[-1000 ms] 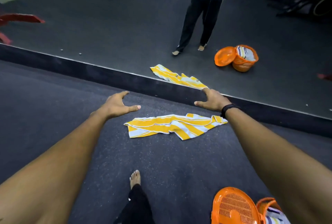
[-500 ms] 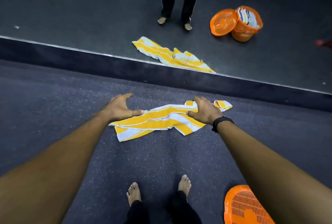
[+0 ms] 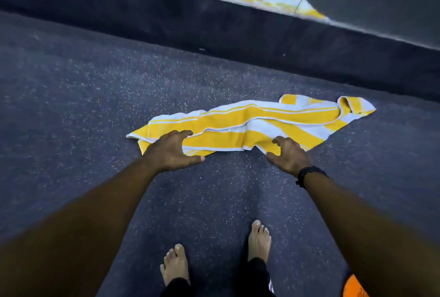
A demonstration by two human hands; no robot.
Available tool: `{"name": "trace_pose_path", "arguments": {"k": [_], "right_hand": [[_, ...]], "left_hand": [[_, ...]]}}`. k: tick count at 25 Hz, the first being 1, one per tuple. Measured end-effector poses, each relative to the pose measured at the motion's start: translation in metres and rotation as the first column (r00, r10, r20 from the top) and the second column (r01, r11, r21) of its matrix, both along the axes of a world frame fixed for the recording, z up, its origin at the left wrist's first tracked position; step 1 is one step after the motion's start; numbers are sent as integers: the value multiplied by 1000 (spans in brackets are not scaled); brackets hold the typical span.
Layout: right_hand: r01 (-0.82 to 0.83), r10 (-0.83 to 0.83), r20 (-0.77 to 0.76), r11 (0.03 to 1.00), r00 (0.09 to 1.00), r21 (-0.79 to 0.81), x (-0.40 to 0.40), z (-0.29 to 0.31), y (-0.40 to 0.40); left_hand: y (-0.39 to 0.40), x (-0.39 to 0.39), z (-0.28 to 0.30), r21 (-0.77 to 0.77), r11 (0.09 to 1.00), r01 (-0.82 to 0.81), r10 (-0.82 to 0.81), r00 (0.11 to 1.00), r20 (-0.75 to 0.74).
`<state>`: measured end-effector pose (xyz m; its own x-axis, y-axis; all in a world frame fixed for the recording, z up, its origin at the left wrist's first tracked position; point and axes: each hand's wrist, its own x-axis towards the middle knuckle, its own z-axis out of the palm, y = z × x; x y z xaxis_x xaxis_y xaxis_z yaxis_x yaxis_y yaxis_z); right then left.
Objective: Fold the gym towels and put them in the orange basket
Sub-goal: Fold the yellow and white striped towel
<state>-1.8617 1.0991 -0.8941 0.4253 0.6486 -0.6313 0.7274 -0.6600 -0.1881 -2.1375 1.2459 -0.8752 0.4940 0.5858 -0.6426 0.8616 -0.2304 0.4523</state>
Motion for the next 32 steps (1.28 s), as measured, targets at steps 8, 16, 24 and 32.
{"name": "trace_pose_path", "arguments": {"k": [8, 16, 24, 32], "right_hand": [[-208, 205, 171, 978, 964, 3, 11, -177, 30], [-249, 161, 373, 948, 914, 200, 0, -208, 39], [17, 33, -85, 849, 996, 528, 31, 71, 43], [-86, 72, 49, 749, 996, 657, 15, 444, 96]], "left_hand": [[-2, 21, -166, -30, 999, -37, 35, 998, -45], [-17, 7, -176, -46, 999, -19, 14, 994, -106], [-5, 23, 73, 21, 1000, -20, 20, 1000, 3], [5, 1, 384, 156, 981, -118, 84, 974, 209]]}}
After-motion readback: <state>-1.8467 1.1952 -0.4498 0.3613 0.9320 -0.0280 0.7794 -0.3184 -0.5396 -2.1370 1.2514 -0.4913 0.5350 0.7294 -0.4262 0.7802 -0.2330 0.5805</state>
